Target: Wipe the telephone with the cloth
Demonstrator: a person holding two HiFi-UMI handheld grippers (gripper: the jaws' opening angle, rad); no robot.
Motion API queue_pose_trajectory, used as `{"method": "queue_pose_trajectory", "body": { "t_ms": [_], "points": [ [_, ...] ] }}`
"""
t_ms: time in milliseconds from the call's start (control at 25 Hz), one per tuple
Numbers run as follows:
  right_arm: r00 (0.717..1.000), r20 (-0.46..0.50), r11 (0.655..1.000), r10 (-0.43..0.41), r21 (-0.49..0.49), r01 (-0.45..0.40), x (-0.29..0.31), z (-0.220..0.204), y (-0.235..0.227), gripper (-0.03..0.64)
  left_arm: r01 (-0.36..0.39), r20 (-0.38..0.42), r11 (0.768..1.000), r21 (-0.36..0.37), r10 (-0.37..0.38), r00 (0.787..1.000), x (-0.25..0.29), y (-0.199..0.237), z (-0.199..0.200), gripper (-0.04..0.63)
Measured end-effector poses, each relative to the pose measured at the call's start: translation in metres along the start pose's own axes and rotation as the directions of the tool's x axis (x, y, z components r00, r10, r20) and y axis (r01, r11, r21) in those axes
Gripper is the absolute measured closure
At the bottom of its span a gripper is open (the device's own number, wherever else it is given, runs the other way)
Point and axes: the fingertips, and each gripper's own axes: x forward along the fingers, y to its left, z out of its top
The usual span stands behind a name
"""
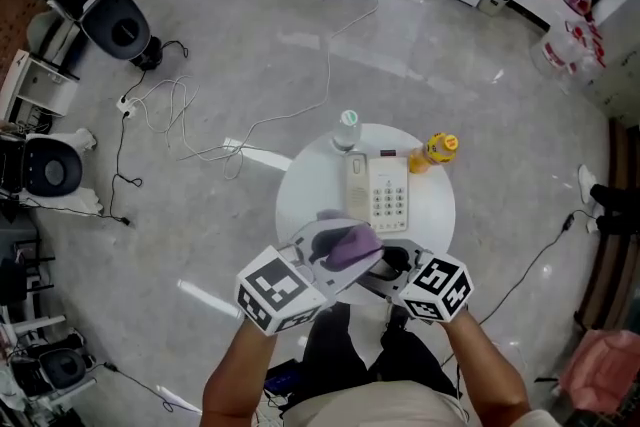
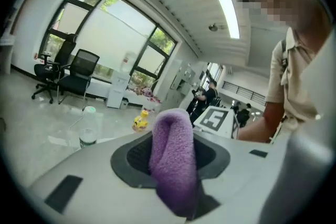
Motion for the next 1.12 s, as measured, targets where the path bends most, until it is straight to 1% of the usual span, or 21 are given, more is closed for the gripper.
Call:
{"method": "queue_pose_trajectory", "body": {
  "t_ms": [80,200,320,480,600,760,920,1000,1120],
  "points": [
    [1.0,-0.01,1.0,-0.003,-0.021,0.002,0.001,-0.001,-0.001,0.436,-0.01,-0.057,1.0,0.016,0.011,0.998,0.009,0.003,-0.014,0.449],
    [1.0,-0.016,1.0,0.007,0.001,-0.007,0.0,-0.006,-0.004,0.436,-0.028,-0.08,0.999,0.031,0.031,0.996,0.013,0.01,-0.019,0.449],
    [1.0,-0.011,0.999,0.018,0.035,-0.018,-0.001,-0.008,-0.007,0.436,-0.057,-0.082,0.997,0.047,0.06,0.995,0.013,0.02,-0.02,0.449],
    [1.0,-0.003,0.997,0.024,0.073,-0.024,-0.003,-0.011,-0.013,0.436,-0.101,-0.061,0.995,0.026,0.103,0.993,0.01,0.039,-0.019,0.449],
    [1.0,-0.008,0.996,0.026,0.082,-0.025,-0.005,-0.016,-0.015,0.436,-0.148,-0.064,0.989,0.025,0.15,0.987,0.004,0.054,-0.022,0.449],
    [0.999,0.011,0.992,0.034,0.123,-0.035,-0.01,-0.018,-0.018,0.436,-0.219,-0.089,0.975,0.042,0.222,0.971,-0.008,0.075,-0.03,0.449],
    [0.998,0.047,0.986,0.032,0.16,-0.04,-0.017,-0.013,-0.021,0.436,-0.301,-0.118,0.95,0.079,0.309,0.944,-0.026,0.094,-0.04,0.449],
    [0.998,0.059,0.985,0.018,0.17,-0.028,-0.019,-0.011,-0.024,0.436,-0.333,-0.094,0.94,0.072,0.339,0.936,-0.037,0.1,-0.038,0.449],
    [0.995,0.097,0.975,-0.024,0.222,0.002,-0.024,-0.006,-0.035,0.436,-0.385,-0.019,0.922,0.035,0.386,0.922,-0.056,0.11,-0.028,0.449]
  ]
}}
